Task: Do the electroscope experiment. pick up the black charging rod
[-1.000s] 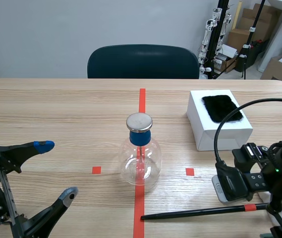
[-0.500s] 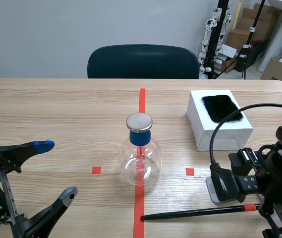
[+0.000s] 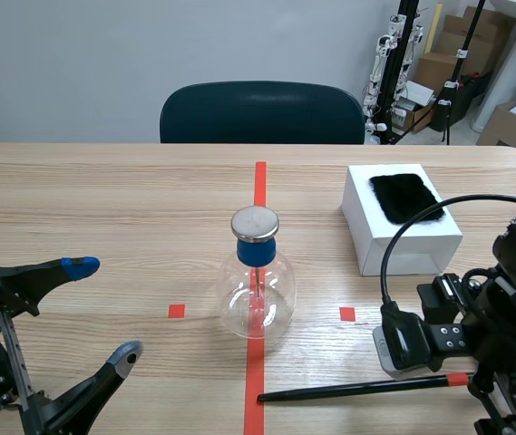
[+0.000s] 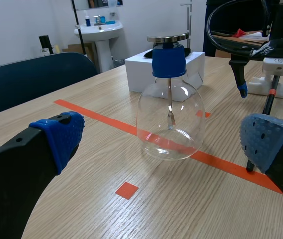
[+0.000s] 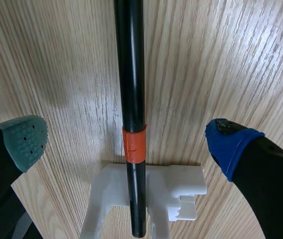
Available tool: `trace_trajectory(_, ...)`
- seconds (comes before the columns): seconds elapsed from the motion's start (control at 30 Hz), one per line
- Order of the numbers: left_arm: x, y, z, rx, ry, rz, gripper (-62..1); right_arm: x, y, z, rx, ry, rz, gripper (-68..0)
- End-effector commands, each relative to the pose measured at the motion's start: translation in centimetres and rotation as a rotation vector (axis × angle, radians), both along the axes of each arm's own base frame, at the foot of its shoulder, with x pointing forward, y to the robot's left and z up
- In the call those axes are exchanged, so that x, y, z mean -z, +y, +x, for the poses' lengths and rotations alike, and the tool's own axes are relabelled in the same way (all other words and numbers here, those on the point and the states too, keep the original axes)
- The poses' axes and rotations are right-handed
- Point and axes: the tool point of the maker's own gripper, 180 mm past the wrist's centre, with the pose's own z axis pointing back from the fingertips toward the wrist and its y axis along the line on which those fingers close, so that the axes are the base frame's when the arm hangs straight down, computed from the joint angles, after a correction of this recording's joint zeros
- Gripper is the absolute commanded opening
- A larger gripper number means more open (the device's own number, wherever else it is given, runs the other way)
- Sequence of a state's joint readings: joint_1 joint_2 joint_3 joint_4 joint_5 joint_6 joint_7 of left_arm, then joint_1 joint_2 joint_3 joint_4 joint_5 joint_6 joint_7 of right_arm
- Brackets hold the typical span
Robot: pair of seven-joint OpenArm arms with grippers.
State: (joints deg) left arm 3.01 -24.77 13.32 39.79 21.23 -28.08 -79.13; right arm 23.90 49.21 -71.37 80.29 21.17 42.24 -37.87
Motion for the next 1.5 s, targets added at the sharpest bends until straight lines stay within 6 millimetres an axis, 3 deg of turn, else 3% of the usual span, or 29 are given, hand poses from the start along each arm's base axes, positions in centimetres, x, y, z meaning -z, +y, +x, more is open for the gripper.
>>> trace_trajectory(0.0, -0.8, 0.2, 0.3, -0.008, -0.028, -0.017, 1.4, -0.5, -0.3, 0.7, -0.004, -0.017, -0.007, 0.4)
trace_trajectory(0.5, -0.8, 0.2, 0.3, -0.008, -0.028, -0.017, 1.4, -0.6, 0.3, 1.2, 0.012, -0.037, 0.023, 0.4)
trace_trajectory(0.7, -0.8, 0.2, 0.3, -0.008, -0.028, -0.017, 1.4, -0.6, 0.2, 1.2, 0.011, -0.037, 0.019, -17.8)
trace_trajectory(0.83, -0.8, 0.2, 0.3, -0.008, -0.028, -0.017, 1.4, -0.6, 0.2, 1.2, 0.011, -0.037, 0.019, -24.3)
trace_trajectory(1.2, -0.8, 0.2, 0.3, -0.008, -0.028, -0.017, 1.4, -0.8, 0.1, 1.4, 0.017, -0.043, 0.022, -35.9)
trace_trajectory(1.47, -0.8, 0.2, 0.3, -0.008, -0.028, -0.017, 1.4, -1.1, 0.2, 1.8, 0.022, -0.055, 0.034, -36.0)
